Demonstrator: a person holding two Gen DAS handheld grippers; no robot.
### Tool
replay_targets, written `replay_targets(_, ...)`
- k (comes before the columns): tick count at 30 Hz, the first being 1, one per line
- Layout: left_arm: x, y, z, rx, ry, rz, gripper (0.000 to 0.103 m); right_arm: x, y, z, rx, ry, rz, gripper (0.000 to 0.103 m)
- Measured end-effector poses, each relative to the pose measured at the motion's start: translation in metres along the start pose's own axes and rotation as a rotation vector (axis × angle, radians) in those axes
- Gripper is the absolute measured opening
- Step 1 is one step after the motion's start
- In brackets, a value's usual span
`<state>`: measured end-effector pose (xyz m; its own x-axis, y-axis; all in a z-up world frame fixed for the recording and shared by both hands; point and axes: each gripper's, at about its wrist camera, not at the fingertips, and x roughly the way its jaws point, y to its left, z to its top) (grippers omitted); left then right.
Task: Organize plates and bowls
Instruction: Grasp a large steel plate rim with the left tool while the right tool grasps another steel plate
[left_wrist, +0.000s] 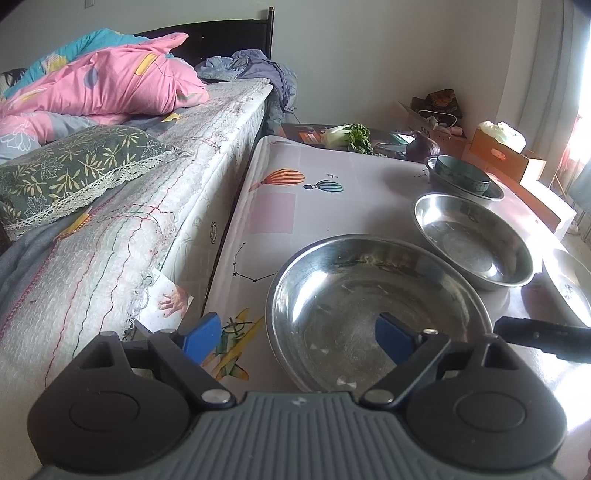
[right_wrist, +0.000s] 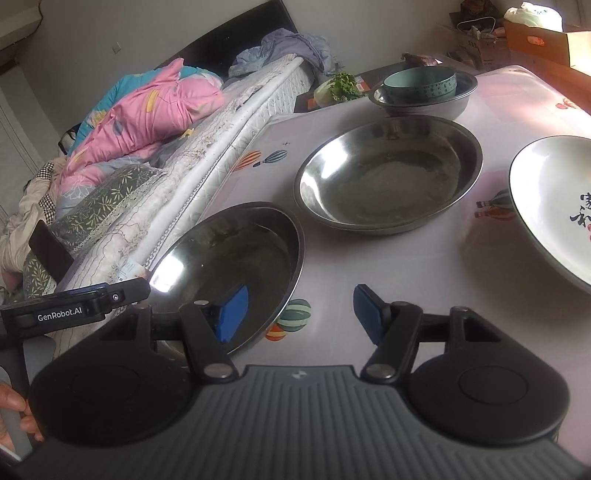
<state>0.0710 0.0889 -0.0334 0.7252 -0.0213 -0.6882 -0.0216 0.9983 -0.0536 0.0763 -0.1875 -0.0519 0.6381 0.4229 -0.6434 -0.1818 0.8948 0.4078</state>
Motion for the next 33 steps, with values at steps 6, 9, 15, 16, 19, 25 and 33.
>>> replay_targets(6,0.018,0.001,-0.002,0.007,0.019,0.035,0.078,0.03,0.008,0.013,-0.007,0.024,-0.03,0.061)
replay_targets(9,0.026,0.0,-0.004,0.018,0.044,0.038,0.07,0.041,0.009,0.016,-0.014,0.034,-0.048,0.059)
replay_targets(15,0.037,0.002,-0.006,0.015,0.079,0.036,0.051,0.057,0.01,0.018,-0.016,0.058,-0.048,0.046)
replay_targets(16,0.038,0.002,-0.006,0.015,0.087,0.03,0.045,0.059,0.01,0.017,-0.015,0.062,-0.044,0.037)
replay_targets(19,0.04,0.0,-0.008,0.01,0.114,-0.006,0.036,0.063,0.011,0.015,-0.013,0.075,-0.027,0.021)
replay_targets(25,0.033,-0.006,-0.013,0.037,0.127,-0.021,0.037,0.057,0.01,0.011,-0.007,0.091,-0.026,0.018)
replay_targets(33,0.013,-0.021,-0.026,0.102,0.159,-0.094,0.037,0.035,0.01,-0.007,-0.019,0.109,-0.036,0.018)
